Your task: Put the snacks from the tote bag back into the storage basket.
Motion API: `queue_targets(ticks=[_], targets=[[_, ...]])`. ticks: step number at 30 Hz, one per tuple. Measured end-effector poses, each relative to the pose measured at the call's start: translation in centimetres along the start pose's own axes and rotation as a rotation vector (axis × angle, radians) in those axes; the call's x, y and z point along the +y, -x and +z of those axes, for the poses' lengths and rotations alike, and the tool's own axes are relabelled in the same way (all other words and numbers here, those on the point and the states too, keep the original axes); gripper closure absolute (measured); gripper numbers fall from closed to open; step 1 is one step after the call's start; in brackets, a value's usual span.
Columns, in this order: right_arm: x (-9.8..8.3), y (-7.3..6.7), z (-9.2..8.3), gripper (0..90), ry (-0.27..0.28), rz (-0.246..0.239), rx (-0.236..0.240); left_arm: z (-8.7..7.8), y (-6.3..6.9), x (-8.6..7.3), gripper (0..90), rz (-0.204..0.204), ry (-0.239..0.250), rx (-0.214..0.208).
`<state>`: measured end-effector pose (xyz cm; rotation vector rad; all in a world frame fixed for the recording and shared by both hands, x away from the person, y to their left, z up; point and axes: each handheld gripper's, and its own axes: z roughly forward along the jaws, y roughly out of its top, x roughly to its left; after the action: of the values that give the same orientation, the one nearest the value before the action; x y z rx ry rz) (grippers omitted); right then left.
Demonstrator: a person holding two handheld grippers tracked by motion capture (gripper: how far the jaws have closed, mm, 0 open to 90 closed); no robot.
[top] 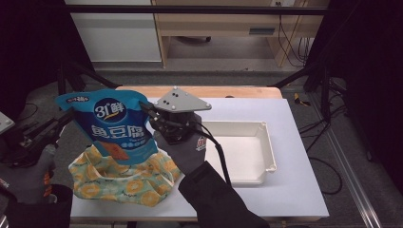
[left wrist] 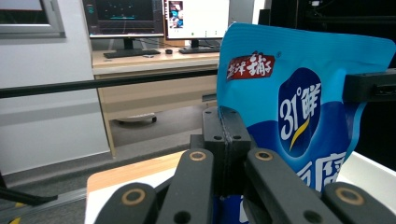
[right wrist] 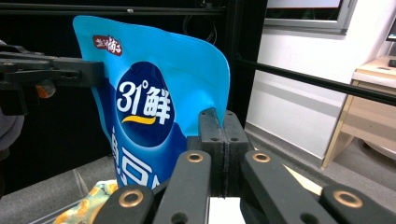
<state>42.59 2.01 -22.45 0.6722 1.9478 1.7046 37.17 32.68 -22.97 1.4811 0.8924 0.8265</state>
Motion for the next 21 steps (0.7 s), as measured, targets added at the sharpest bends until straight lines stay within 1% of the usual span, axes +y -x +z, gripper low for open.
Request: queue_targets(ticks=[14, 21], targets=[[-0.1, 2.1, -2.7, 90.0, -0.001, 0.005, -0.053, 2.2, 2.2, 0.2, 90.0, 0.008, -0.004, -0.048], [-0.3, 2.8, -3.7, 90.0, 0.001, 0.009, -0.072, 3.3, 3.2, 0.4, 90.0, 0.009, -0.007, -0.068]])
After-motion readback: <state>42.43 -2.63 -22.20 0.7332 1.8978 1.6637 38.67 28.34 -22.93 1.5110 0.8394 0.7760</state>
